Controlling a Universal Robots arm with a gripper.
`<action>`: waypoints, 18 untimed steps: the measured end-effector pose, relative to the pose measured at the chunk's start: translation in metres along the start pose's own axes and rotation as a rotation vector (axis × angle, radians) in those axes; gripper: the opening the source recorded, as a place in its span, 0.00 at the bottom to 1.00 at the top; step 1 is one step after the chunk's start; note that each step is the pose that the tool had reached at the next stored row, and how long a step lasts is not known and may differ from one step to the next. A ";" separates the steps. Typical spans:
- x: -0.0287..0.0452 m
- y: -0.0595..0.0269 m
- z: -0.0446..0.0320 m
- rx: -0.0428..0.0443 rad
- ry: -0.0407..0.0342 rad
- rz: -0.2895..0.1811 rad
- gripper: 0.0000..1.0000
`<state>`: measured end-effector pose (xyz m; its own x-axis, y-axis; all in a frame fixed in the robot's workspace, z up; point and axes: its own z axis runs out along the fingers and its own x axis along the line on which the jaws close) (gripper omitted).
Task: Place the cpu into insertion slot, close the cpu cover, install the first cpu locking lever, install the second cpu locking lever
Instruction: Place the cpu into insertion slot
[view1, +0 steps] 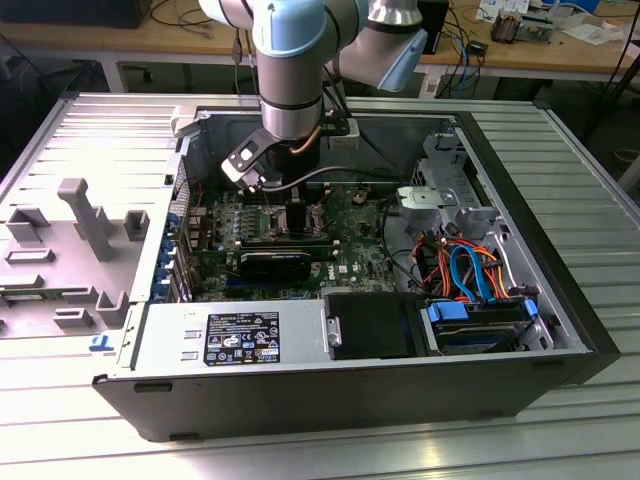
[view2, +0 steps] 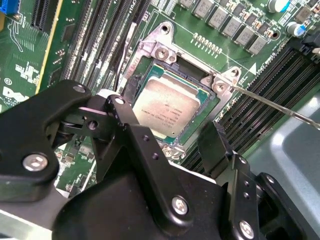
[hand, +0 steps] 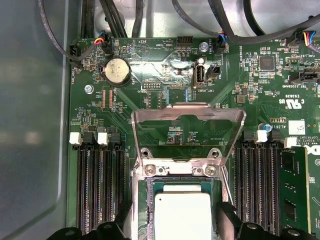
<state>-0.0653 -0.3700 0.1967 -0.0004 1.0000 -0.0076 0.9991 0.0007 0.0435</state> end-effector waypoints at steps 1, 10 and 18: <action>0.0000 0.0000 0.0000 0.0000 0.0000 0.000 0.76; 0.0003 -0.0043 -0.0008 0.0015 -0.0003 0.000 0.76; 0.0036 -0.0044 0.0012 0.0123 -0.0004 0.000 0.76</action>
<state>-0.0696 -0.3664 0.1952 -0.0003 1.0000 -0.0080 0.9995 0.0006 0.0313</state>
